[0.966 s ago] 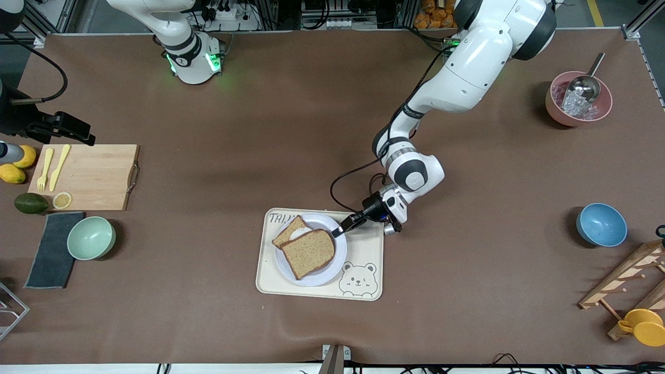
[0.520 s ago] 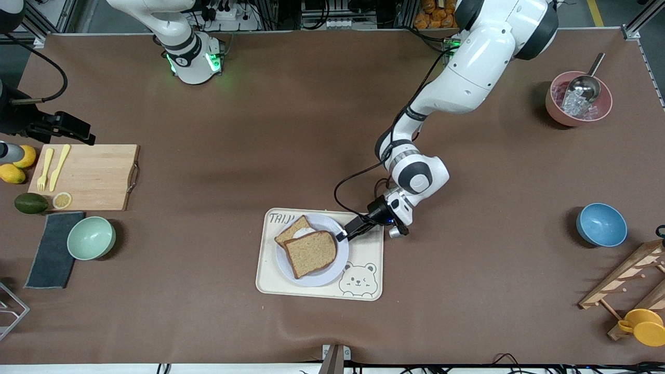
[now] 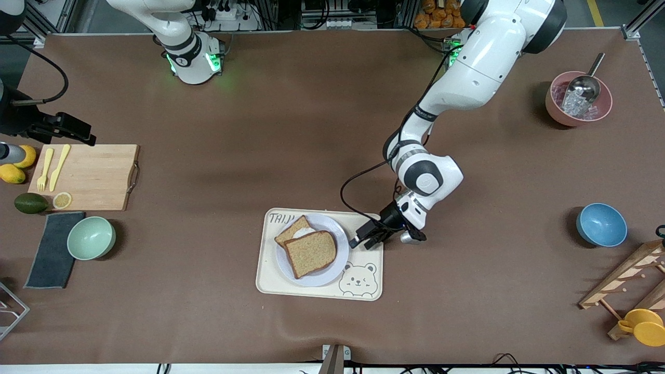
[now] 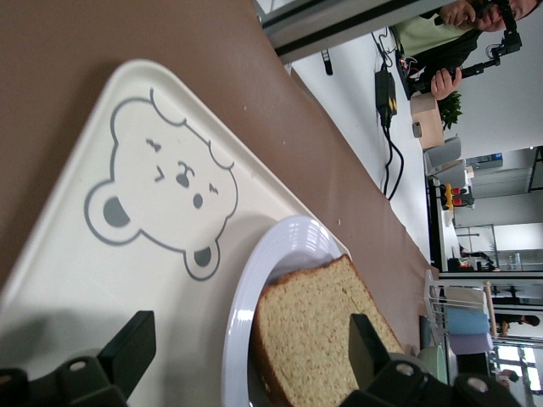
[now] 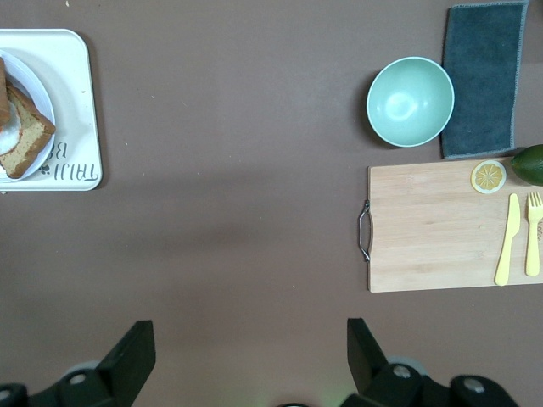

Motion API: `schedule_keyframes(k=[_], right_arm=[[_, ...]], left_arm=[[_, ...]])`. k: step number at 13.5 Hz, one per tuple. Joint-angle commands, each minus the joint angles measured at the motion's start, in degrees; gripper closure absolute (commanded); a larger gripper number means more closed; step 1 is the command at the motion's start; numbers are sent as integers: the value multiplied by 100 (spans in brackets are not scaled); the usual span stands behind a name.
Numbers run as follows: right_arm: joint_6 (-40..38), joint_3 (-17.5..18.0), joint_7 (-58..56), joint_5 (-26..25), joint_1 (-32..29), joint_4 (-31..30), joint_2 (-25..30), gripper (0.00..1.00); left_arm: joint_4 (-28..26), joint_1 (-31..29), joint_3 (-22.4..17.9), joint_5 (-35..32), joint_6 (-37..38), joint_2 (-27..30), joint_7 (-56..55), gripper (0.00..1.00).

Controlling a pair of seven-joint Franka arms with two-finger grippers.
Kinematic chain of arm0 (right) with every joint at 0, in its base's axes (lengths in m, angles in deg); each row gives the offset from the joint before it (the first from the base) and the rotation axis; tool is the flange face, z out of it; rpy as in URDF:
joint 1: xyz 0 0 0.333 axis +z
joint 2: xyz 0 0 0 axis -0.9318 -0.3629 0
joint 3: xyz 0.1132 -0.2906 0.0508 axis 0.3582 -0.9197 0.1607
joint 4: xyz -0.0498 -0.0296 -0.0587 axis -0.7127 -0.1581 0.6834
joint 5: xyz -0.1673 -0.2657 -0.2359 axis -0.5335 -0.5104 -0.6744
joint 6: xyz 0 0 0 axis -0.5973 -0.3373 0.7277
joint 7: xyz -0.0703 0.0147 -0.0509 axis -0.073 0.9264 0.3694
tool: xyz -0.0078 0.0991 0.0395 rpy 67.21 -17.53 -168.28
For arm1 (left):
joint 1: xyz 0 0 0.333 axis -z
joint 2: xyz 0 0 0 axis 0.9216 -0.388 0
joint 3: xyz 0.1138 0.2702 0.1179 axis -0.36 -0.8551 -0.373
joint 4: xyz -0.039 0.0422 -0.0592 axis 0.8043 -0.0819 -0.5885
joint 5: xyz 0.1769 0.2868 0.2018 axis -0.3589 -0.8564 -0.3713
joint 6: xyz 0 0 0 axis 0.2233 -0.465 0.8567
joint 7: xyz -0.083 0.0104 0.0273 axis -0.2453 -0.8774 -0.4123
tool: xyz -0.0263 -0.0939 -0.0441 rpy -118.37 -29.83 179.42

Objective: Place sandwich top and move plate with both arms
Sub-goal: 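Open the left gripper and lift it off the plate rim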

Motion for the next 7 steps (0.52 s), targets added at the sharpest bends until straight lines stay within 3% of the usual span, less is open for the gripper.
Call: schedule_keyframes(k=[1,7], right_arm=[[-60,55,-38,-23,-63,78,-32,0],[-43,55,-38,-23,-54,79,-32,0]], left_arm=[[-156,-62,11,-368,-319,260,0,0],[-392,-124,11,-1343,-1197,471,0,0]])
